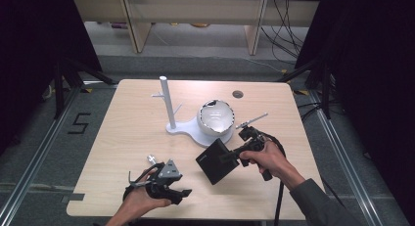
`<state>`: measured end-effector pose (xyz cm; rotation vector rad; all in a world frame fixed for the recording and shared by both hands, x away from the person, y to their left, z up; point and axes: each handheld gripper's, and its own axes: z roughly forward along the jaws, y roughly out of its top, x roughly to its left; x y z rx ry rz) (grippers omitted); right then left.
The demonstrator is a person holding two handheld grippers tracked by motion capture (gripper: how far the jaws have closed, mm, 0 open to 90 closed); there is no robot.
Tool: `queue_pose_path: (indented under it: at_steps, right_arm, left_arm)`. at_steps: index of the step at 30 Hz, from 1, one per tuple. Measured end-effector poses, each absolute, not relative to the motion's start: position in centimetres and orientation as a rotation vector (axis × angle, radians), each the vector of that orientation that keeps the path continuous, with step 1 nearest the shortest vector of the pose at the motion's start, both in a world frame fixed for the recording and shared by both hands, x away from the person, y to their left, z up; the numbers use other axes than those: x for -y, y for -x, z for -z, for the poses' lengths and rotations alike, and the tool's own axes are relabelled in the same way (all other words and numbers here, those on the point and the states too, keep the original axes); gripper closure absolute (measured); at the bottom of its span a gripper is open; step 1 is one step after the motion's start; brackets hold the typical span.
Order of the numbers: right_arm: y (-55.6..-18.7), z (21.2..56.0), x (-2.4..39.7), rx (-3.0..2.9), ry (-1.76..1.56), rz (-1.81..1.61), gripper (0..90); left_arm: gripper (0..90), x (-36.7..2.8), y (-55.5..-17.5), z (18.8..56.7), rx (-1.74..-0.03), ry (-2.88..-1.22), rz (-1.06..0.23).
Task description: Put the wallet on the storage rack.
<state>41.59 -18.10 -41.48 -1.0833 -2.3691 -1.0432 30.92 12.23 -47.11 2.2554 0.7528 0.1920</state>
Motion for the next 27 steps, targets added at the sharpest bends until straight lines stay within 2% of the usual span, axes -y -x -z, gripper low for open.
queue_pose_path:
  at_steps: [11,15,27]
  right_arm:
    - [-42.3,38.5,19.9,2.392,1.137,1.123,77.7]
    - [-42.9,37.5,20.8,2.392,1.145,1.19,77.7]
    - [-44.7,35.6,23.8,2.389,1.259,1.271,77.7]
  left_arm:
    - [33.6,-16.0,-29.7,47.2,-0.831,-2.24,-0.251]
    - [32.6,-16.7,-29.1,47.2,-0.83,-2.259,-0.287]
    - [30.4,-18.4,-27.6,47.3,-0.859,-2.254,-0.288]
